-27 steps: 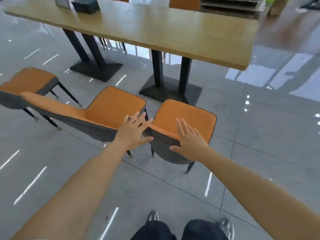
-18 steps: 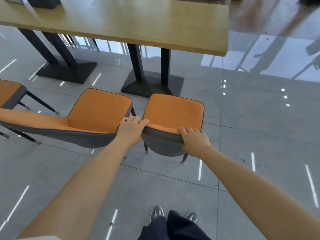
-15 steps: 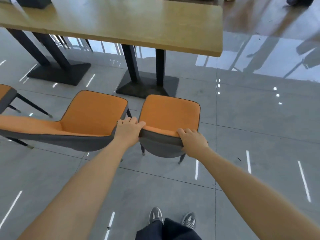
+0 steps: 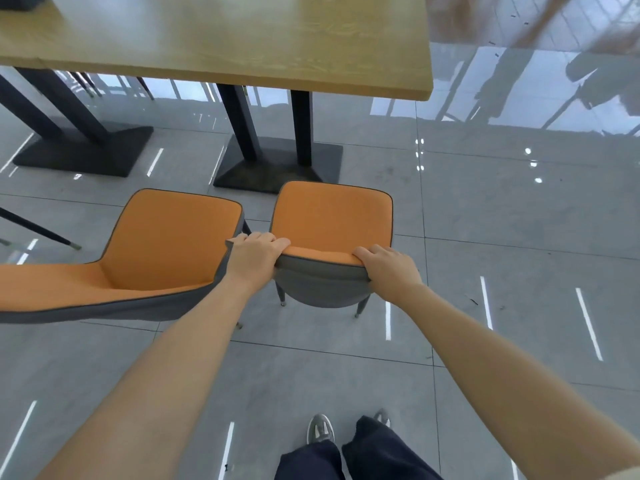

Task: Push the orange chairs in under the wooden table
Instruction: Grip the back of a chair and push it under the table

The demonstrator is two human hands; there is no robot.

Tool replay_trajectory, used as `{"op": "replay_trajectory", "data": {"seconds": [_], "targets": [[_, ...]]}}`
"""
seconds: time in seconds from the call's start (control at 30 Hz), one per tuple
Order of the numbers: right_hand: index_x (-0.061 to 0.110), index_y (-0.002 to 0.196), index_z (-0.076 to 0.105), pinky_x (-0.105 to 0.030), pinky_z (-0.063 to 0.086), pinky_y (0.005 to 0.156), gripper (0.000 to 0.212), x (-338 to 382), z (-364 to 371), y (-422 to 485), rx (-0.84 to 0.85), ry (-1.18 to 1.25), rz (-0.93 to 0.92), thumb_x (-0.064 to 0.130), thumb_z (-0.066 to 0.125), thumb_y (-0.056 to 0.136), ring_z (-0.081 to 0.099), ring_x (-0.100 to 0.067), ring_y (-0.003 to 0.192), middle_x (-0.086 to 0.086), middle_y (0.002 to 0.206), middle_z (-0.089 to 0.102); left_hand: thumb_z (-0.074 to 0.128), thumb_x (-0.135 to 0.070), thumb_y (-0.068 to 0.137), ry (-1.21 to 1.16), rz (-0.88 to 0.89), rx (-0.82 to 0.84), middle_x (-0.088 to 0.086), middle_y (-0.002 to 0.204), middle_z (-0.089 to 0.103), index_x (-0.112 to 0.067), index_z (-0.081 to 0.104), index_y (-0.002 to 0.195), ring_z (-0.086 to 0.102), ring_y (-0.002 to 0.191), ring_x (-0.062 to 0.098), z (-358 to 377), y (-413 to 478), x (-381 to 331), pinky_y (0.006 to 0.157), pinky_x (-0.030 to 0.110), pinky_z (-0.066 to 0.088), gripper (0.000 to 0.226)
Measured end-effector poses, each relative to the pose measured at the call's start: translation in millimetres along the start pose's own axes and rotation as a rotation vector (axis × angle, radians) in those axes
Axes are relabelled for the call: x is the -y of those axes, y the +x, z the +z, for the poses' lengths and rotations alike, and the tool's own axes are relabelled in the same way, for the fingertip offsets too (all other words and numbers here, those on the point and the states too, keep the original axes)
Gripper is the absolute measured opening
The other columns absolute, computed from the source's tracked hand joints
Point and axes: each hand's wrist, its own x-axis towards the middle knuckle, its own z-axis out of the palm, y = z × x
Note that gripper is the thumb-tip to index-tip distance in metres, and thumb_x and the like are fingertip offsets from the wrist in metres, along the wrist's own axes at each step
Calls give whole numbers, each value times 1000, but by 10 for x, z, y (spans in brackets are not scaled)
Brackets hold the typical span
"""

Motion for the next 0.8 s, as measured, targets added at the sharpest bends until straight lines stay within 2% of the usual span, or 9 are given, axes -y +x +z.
{"op": "replay_trajectory", "data": {"seconds": [0.2, 0.8], "targets": [[19, 117, 44, -33, 35, 65, 35, -263, -138, 364, -17, -6, 17, 2, 48, 86, 52, -27, 88, -8, 101, 55, 54, -15, 89, -10, -2, -10, 8, 117, 62, -17, 54, 120, 55, 110, 28, -27, 407, -24, 94, 41, 38, 32], [15, 113, 46, -38, 43, 76, 29, -1030, -691, 1694, -10, -29, 1, 3, 48, 87, 53, -29, 93, -10, 102, 56, 59, -21, 88, 12, -40, 15, 8, 116, 60, -18, 52, 120, 54, 107, 28, -269, 1857, 3, 90, 41, 42, 33]]}}
